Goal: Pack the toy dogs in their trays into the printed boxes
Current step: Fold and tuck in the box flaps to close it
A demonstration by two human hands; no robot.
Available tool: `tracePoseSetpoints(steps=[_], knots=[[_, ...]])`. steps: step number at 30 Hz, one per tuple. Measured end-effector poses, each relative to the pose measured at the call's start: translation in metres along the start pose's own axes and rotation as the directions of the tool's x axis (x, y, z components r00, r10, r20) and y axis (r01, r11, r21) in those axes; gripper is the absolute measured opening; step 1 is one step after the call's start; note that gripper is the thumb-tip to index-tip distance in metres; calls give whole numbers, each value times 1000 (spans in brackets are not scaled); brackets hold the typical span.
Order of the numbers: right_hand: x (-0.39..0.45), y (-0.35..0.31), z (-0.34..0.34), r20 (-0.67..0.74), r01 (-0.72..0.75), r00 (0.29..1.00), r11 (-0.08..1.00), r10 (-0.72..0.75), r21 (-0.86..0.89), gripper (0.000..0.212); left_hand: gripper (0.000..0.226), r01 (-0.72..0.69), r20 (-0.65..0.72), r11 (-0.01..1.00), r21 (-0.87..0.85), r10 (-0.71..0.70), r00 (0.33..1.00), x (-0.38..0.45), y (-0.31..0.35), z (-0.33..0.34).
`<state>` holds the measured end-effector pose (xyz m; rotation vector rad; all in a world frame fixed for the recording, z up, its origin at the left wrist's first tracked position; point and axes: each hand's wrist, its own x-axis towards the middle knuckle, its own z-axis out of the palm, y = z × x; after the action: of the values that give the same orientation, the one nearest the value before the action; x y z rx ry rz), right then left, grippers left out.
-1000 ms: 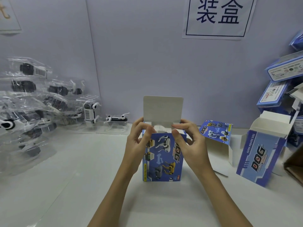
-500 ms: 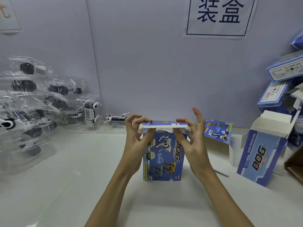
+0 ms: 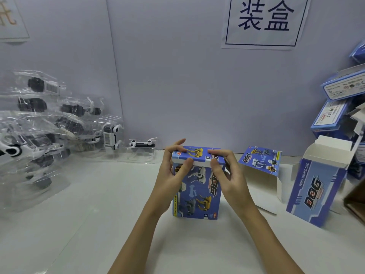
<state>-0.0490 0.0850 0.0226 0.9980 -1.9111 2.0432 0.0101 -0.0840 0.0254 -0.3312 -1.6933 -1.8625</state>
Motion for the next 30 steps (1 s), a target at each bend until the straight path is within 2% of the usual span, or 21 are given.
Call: tracePoseSetpoints(steps=[2,5,12,15,17,18,20,21,22,24,26,30], knots=[[1,-1,1,-12,17,1000,1000,-17,1,31,36,-4,-15,1000,9,4,1000,-1,-2,1],[2,1,1,-1,12,1000,1000,-12,-8,27,45,40,-16,997,-65,-41,999,-2,-5,4],[0,-3,1,-19,-41,999,999,41,-16,40,47,-7,-60,999,-36,4,998,0,-14,6],[-1,-6,2,-80,-42,996,999,42,-10,39,55,-34,-231,981,192,79,970,-3,-19,10],[-3,-7,4,-155,-19,988,1000,18,-6,36,52,-34,-360,869,493,240,902,-4,-23,12],[-3,-6,5,-207,-1,978,1000,3,9,35,49,-50,-358,770,636,352,865,-5,-24,13],[-3,-4,10,-306,-3,951,996,31,92,36,54,-125,-226,579,806,495,839,-5,-23,15],[-4,-3,13,-332,-34,939,986,88,166,38,66,-168,-135,512,842,501,855,-5,-22,17],[-4,-1,16,-324,-83,931,961,170,265,42,80,-200,-50,458,866,478,877,-5,-23,17],[-5,1,21,-221,-203,922,885,317,420,50,104,-211,48,387,898,390,920,-5,-23,18],[-6,4,22,-119,-295,926,885,358,361,51,112,-194,77,366,910,311,947,-4,-24,14],[-4,7,11,59,-359,933,920,354,155,27,108,-253,166,364,896,256,952,-4,-24,0]])
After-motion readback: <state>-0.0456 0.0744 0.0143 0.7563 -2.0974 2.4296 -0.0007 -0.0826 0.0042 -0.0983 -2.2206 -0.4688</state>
